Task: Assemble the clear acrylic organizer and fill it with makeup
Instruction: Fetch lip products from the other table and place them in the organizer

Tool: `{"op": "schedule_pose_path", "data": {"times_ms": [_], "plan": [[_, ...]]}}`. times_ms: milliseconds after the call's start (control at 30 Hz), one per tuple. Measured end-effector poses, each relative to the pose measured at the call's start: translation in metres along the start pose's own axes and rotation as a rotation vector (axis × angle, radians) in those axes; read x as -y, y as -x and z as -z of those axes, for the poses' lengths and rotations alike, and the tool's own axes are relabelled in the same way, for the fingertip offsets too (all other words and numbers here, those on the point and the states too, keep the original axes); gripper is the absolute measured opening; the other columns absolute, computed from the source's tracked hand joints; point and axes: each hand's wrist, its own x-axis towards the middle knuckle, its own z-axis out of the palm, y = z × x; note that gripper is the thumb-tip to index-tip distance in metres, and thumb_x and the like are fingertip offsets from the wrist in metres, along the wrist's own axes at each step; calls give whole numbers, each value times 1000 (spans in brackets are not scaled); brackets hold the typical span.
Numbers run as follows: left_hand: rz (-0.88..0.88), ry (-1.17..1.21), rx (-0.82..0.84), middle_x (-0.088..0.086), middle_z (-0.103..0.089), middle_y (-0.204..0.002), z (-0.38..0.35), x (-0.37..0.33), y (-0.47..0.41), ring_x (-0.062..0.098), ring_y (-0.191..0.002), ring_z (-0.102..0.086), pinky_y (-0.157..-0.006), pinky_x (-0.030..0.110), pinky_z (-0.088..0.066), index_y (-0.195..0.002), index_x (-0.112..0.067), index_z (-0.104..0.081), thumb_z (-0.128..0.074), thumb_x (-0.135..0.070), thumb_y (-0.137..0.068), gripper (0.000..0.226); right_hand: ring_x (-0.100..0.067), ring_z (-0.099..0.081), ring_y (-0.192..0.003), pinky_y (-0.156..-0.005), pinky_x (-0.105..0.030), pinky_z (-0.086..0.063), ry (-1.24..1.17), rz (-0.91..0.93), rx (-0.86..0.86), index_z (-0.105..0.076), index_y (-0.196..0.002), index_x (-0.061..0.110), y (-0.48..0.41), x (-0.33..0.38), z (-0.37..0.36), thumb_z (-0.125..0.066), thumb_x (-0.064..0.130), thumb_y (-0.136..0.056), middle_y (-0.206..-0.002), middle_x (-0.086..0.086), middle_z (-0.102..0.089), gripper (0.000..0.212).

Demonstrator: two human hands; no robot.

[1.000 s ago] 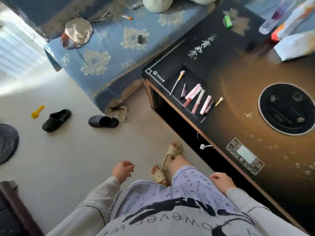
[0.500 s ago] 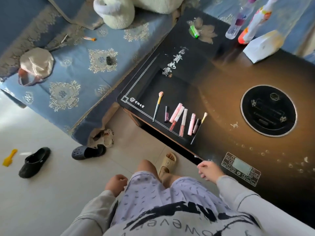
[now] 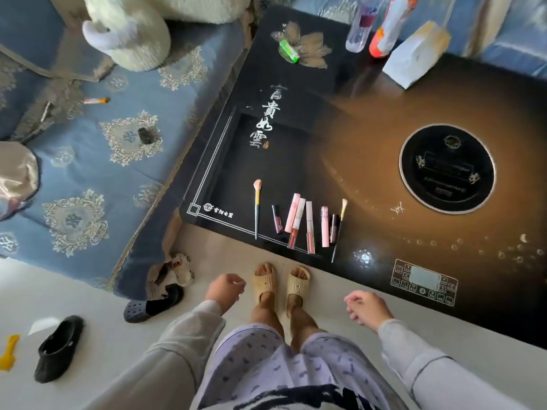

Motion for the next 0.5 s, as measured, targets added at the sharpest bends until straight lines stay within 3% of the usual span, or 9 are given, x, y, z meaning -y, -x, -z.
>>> {"op": "schedule_pose_path", "data": {"times_ms": [67, 167, 300, 400, 500], "plan": [[-67, -29, 3, 10, -63, -92, -1, -24, -9, 21, -77, -57, -73, 26, -45, -105, -3, -65, -47, -11, -90, 24, -14, -49, -51, -42, -10, -36, -20, 17, -29, -57, -69, 15, -8, 18, -2, -47, 4, -88, -63, -2, -56, 24], [-177, -69, -51, 14, -69, -99, -8, -63, -23, 24, -85, -62, -83, 29, -48, -101, -5, -67, -49, -12, -89, 23, -20, -55, -63, -52, -18, -40, -63, 62, -106, -59, -72, 16, -24, 49, -1, -48, 4, -87, -71, -11, -61, 22], [-263, -150, -117, 13, -69, -101, -23, -107, -41, 26, -86, -62, -80, 29, -48, -100, -10, -66, -49, -14, -87, 22, -28, -59, -79, -75, -37, -53, -96, 117, -211, -64, -93, 3, -48, 90, -3, -52, 7, -87, -88, -17, -62, 14], [-263, -231, -168, 12, -68, -97, -32, -127, -53, 28, -84, -61, -76, 34, -50, -101, -12, -63, -45, -20, -89, 23, -31, -62, -85, -70, -29, -47, -53, 108, -364, -63, -95, 6, -59, 111, -2, -50, 11, -87, -95, -17, -66, 16], [-226, -280, -247, 8, -59, -76, -34, -134, -61, 33, -82, -61, -70, 37, -49, -89, -8, -56, -41, -17, -89, 17, -35, -62, -94, -72, -30, -43, -4, 80, -431, -62, -95, 7, -69, 120, 2, -47, 21, -91, -100, -17, -68, 20]]}}
